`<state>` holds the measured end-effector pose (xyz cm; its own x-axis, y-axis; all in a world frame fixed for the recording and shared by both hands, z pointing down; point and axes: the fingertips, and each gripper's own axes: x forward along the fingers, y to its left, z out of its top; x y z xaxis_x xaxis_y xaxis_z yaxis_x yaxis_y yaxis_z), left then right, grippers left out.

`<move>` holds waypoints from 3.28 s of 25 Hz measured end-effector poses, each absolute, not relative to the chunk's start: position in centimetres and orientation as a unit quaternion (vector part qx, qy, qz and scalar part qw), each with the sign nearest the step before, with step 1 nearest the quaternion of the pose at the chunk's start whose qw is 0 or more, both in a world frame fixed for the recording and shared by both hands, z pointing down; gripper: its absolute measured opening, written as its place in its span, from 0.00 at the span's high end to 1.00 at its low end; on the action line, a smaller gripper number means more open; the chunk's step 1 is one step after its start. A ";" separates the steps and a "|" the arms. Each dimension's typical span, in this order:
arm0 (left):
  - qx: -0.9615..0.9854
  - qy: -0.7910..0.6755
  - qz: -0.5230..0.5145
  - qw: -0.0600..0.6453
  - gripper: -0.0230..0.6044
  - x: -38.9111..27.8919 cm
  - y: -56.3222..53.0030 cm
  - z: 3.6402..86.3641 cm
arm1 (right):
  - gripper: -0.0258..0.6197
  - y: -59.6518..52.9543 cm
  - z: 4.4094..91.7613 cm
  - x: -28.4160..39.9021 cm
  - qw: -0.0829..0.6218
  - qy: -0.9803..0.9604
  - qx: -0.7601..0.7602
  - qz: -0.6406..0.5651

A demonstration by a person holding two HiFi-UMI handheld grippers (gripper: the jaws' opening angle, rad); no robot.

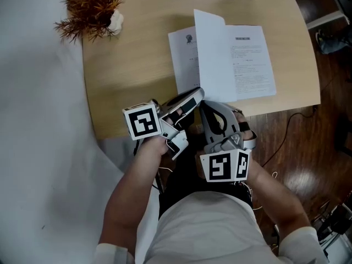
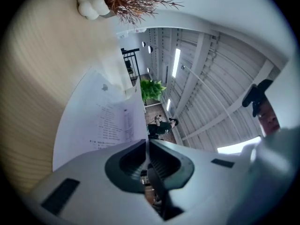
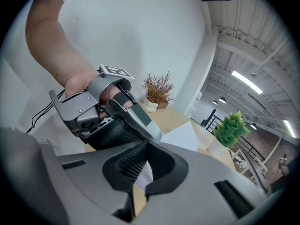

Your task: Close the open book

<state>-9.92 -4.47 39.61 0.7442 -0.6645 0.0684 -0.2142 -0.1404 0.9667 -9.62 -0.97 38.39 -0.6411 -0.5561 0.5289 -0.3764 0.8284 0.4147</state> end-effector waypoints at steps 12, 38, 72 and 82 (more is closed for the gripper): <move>0.769 -0.319 -0.214 0.511 0.96 -8.0 -5.8 36.2 | 0.96 -2.2 36.4 -5.5 0.324 -0.890 0.292 -0.134; 0.832 -0.380 -0.093 0.394 0.86 -2.1 -7.7 36.5 | 0.96 -6.7 35.2 3.0 0.316 -0.873 0.351 -0.125; 0.847 -0.371 0.024 0.380 0.87 4.9 -9.5 41.1 | 0.96 -10.8 41.7 11.9 0.350 -0.854 0.384 -0.035; 0.843 -0.377 0.038 0.382 0.87 5.5 -9.2 41.8 | 0.96 -10.8 43.3 12.9 0.353 -0.851 0.388 -0.021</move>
<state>5.46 -9.19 41.83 0.7127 -0.6066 0.3522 -0.6648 -0.4239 0.6151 12.89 -10.80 43.28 -0.4499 -0.6753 0.5844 -0.6454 0.6982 0.3099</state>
